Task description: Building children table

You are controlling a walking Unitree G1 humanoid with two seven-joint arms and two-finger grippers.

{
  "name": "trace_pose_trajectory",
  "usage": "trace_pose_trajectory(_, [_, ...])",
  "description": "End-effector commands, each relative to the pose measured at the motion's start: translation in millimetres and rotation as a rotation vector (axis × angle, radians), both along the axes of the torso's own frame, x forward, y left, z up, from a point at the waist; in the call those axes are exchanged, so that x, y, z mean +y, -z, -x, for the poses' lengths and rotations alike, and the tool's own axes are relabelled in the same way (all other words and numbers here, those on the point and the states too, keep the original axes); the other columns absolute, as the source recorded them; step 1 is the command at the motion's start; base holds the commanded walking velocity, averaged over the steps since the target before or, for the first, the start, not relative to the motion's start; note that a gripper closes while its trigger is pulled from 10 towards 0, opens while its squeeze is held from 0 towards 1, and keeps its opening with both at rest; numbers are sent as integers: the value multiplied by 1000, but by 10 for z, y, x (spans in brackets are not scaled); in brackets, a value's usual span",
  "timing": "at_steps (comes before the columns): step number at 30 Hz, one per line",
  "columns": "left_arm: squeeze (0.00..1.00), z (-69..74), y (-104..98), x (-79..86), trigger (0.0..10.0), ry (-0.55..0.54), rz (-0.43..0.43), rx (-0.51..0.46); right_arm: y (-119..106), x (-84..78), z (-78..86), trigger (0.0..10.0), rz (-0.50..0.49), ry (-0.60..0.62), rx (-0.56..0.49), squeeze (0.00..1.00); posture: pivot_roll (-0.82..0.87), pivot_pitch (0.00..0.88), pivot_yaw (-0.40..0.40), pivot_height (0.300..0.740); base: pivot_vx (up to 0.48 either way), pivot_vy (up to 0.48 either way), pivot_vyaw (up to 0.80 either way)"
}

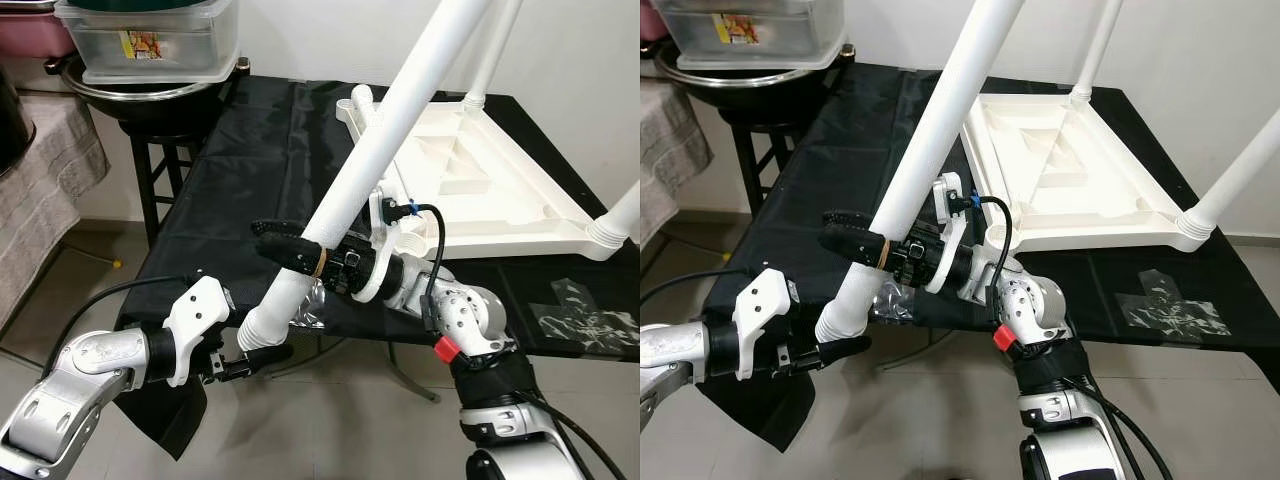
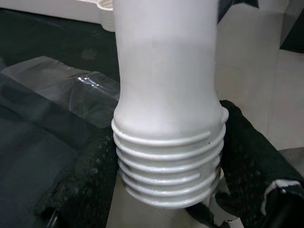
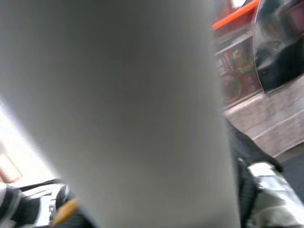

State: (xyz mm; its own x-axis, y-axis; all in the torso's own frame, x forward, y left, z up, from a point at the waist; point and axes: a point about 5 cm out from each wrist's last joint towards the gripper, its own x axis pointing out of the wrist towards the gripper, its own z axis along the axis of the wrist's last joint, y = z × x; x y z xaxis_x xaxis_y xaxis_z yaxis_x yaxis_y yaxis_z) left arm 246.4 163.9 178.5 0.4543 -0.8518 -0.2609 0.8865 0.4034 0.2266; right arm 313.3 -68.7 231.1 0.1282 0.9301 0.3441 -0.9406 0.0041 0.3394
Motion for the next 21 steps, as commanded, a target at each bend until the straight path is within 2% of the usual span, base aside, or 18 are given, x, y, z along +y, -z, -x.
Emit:
trace_pose_trajectory(1, [0, 21, -1, -28, 10000, 40, -37, -10, -32, 39, 21, 0, -1, -27, -5, 0, 90, 103, -66, 740, 0, 0, 0])
trace_pose_trajectory(10, [0, -28, -34, 3, 10000, 28, -37, -19, -24, 27, 26, 0, -3, -28, -3, 0, 89, 104, -62, 740, 0, 0, 0])
trace_pose_trajectory(20, [0, -20, 16, 0, 10000, 5, -47, 52, -24, 15, 2, 0, -9, -9, -1, 0, 91, 106, -61, 740, 0, 0, 0])
trace_pose_trajectory(21, [1000, -21, 15, 1, 10000, -4, -29, 72, -29, 13, -10, 0, -12, -2, 2, 0, 92, 106, -61, 740, 0, 0, 0])
